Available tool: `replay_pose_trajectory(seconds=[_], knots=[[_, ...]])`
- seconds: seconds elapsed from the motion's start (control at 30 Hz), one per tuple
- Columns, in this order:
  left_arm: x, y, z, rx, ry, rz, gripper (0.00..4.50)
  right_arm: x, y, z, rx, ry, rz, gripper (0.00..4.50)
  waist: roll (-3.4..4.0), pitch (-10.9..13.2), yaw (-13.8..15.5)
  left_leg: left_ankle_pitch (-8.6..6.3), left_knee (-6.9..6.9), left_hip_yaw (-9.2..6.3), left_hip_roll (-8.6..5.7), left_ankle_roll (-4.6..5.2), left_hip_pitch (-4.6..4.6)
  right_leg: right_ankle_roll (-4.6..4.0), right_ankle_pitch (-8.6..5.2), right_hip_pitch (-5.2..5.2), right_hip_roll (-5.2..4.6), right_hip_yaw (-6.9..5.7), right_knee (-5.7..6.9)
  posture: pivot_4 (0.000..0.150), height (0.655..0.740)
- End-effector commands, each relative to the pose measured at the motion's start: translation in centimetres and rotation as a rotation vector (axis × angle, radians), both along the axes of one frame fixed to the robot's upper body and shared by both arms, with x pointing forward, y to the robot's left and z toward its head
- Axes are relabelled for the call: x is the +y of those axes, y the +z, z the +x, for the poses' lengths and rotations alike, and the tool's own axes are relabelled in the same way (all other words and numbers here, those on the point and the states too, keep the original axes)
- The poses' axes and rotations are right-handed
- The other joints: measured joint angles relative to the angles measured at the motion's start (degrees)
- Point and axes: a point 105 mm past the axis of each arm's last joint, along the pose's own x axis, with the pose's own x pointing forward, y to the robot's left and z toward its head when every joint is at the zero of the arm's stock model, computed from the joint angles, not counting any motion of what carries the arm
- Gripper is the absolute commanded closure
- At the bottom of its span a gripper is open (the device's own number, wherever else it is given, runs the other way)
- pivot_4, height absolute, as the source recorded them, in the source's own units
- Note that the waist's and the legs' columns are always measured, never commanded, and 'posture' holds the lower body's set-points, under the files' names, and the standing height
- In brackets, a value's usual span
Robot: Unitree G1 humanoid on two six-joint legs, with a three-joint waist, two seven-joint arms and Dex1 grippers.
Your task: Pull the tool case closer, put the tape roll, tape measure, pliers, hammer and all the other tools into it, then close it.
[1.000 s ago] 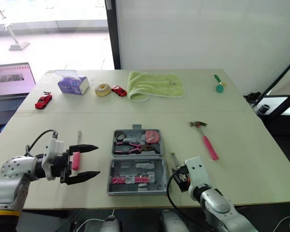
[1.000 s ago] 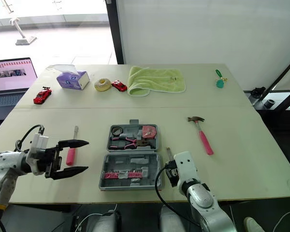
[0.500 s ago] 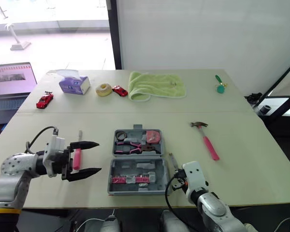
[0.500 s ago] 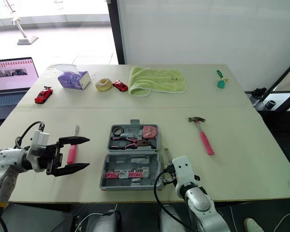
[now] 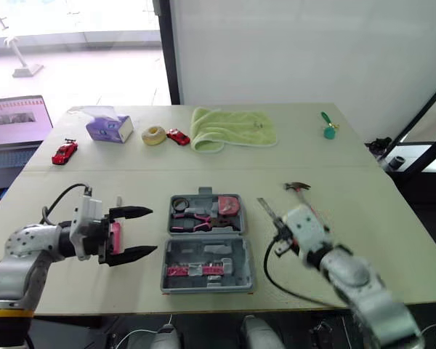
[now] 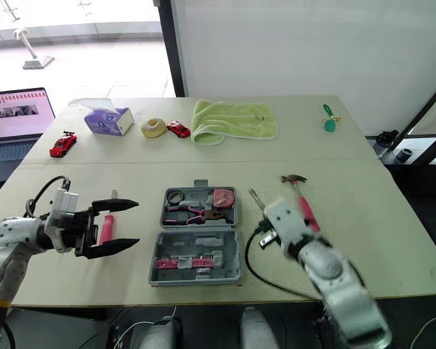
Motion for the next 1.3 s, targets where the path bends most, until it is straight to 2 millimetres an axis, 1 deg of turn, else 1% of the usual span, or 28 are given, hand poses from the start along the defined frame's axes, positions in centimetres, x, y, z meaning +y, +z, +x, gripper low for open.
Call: replay_pose_trajectory(seconds=[0.03,0.07,0.13,0.17,0.27,0.37,0.47,0.57,0.7,0.83,0.93,1.1,1.3], knots=[[0.2,0.2,-0.3,-0.005,-0.023,0.021,0.00,2.9,0.5,-1.8,0.122,0.202,-0.037,4.44,-0.01,0.0,0.1,0.00,-0.03,-0.02,0.00,0.01,-0.01,0.00,0.00,0.00,0.00,-0.03,0.00,0.150,0.7400],[0.2,0.0,-0.3,-0.002,-0.026,0.027,0.00,3.3,0.9,-1.9,0.132,0.228,-0.053,4.44,0.00,0.0,0.2,-0.02,-0.02,-0.03,0.01,0.03,-0.02,0.00,0.00,0.00,0.00,-0.05,0.00,0.150,0.7400],[0.5,-0.5,-0.4,0.021,-0.043,0.048,0.00,5.7,0.7,-2.5,0.230,0.422,-0.225,4.44,0.19,0.2,0.0,-0.02,0.06,0.00,-0.02,0.03,-0.10,0.00,0.00,-0.02,-0.09,-0.05,-0.03,0.150,0.7400],[0.5,-0.7,-0.4,0.027,-0.049,0.056,0.00,6.2,0.5,-2.5,0.271,0.468,-0.292,4.44,0.25,0.2,-0.1,-0.02,0.09,0.09,-0.06,0.03,-0.10,0.00,0.01,-0.04,-0.17,-0.02,-0.04,0.150,0.7400],[0.3,-0.6,-0.1,0.019,-0.059,0.062,0.00,8.2,0.2,-1.2,0.338,0.519,-0.398,4.44,0.22,0.2,-0.2,-0.01,0.10,0.14,-0.03,0.04,-0.04,-0.15,-0.07,-0.07,-0.11,0.02,-0.01,0.150,0.7400],[0.2,-0.7,0.0,0.011,-0.071,0.078,0.00,8.7,-0.5,-0.9,0.360,0.567,-0.502,4.44,0.21,0.2,0.2,-0.01,0.06,0.05,-0.02,0.04,-0.10,0.00,0.01,-0.10,-0.08,-0.04,0.03,0.150,0.7400],[0.6,-1.1,-0.2,0.006,-0.065,0.090,0.00,10.5,-1.3,0.7,0.369,0.562,-0.545,4.44,0.21,0.2,-0.2,-0.02,0.09,0.08,-0.06,0.04,-0.35,0.04,0.03,-0.29,-0.16,-0.06,0.00,0.150,0.7400],[1.0,-1.3,-0.5,0.002,-0.064,0.101,0.00,11.4,-1.9,1.0,0.379,0.575,-0.571,4.44,0.22,0.2,-0.3,-0.01,0.11,0.05,-0.04,0.03,-0.58,0.03,0.05,-0.65,-0.11,-0.07,0.19,0.150,0.7400],[1.3,-1.3,-1.0,0.000,-0.061,0.105,0.00,12.8,-2.3,1.6,0.368,0.584,-0.554,4.44,0.22,0.2,-0.2,0.02,0.19,-0.02,-0.03,0.00,-0.86,0.01,0.07,-0.91,-0.09,-0.11,0.27,0.150,0.7400],[1.7,-1.3,-1.1,0.002,-0.043,0.106,0.00,13.4,-2.8,1.4,0.373,0.610,-0.556,4.44,0.22,0.2,-0.1,0.04,0.21,-0.02,-0.03,-0.04,-0.92,0.00,0.09,-0.99,-0.09,-0.12,0.31,0.150,0.7400],[1.9,-1.3,-1.2,0.001,-0.035,0.105,0.00,13.7,-3.6,1.4,0.381,0.617,-0.562,4.44,0.22,0.2,-0.2,0.05,0.22,-0.03,-0.03,-0.05,-0.92,0.00,0.09,-0.99,-0.09,-0.13,0.34,0.150,0.7400],[1.9,-1.3,-1.3,0.002,-0.032,0.105,0.00,13.4,-4.8,1.6,0.389,0.611,-0.587,4.44,0.22,0.2,-0.2,0.06,0.23,-0.03,-0.03,-0.06,-0.92,0.00,0.10,-1.00,-0.09,-0.13,0.35,0.150,0.7400],[2.0,-1.2,-1.5,0.003,-0.031,0.104,0.00,13.5,-5.4,1.8,0.380,0.614,-0.597,4.44,0.22,0.2,-0.3,0.06,0.22,-0.03,-0.03,-0.05,-0.91,-0.01,0.10,-1.01,-0.08,-0.13,0.38,0.150,0.7400]])
